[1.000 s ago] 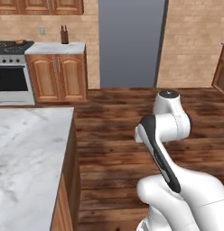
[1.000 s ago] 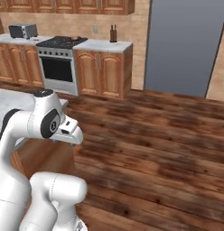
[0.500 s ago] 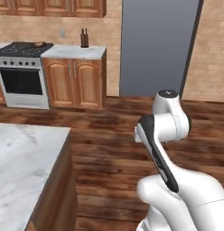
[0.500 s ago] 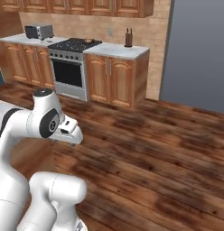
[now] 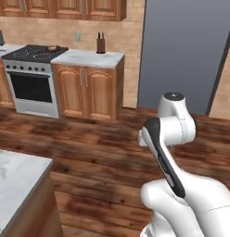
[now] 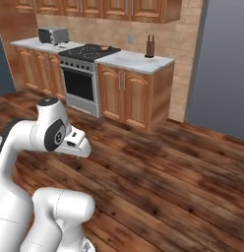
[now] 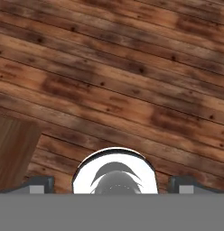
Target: Place the cold items (potato and lemon) from the fridge in one tupperware on the dining counter. Place the warm items (hot dog and kebab skewer) in the stove area in another tupperware.
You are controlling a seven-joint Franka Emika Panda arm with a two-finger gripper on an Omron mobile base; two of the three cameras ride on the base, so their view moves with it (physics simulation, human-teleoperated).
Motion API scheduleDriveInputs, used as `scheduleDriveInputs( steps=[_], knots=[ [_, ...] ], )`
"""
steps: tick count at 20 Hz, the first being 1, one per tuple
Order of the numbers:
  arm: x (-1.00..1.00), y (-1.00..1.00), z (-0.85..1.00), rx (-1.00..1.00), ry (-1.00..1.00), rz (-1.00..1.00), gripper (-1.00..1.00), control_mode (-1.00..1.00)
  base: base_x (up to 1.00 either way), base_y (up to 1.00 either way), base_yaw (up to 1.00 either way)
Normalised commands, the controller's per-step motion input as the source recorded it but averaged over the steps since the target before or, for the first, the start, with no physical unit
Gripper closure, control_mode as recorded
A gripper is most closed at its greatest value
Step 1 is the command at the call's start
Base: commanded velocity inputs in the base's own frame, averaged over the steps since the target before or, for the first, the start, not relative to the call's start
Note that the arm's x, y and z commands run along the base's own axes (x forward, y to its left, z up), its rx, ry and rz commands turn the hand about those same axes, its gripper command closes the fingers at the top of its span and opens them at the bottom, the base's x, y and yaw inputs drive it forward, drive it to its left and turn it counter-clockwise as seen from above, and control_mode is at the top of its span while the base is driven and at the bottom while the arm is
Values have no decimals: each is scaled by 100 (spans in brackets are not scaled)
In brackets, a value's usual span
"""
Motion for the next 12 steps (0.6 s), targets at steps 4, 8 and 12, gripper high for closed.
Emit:
scheduleDriveInputs(
  steps=[4, 8, 12],
  knots=[
    [0, 0, 0, 0, 0, 0, -100, 100, 100, -58, 29],
    [0, 0, 0, 0, 0, 0, -100, 100, 100, -56, 24],
    [0, 0, 0, 0, 0, 0, -100, 100, 100, -30, 13]
  ],
)
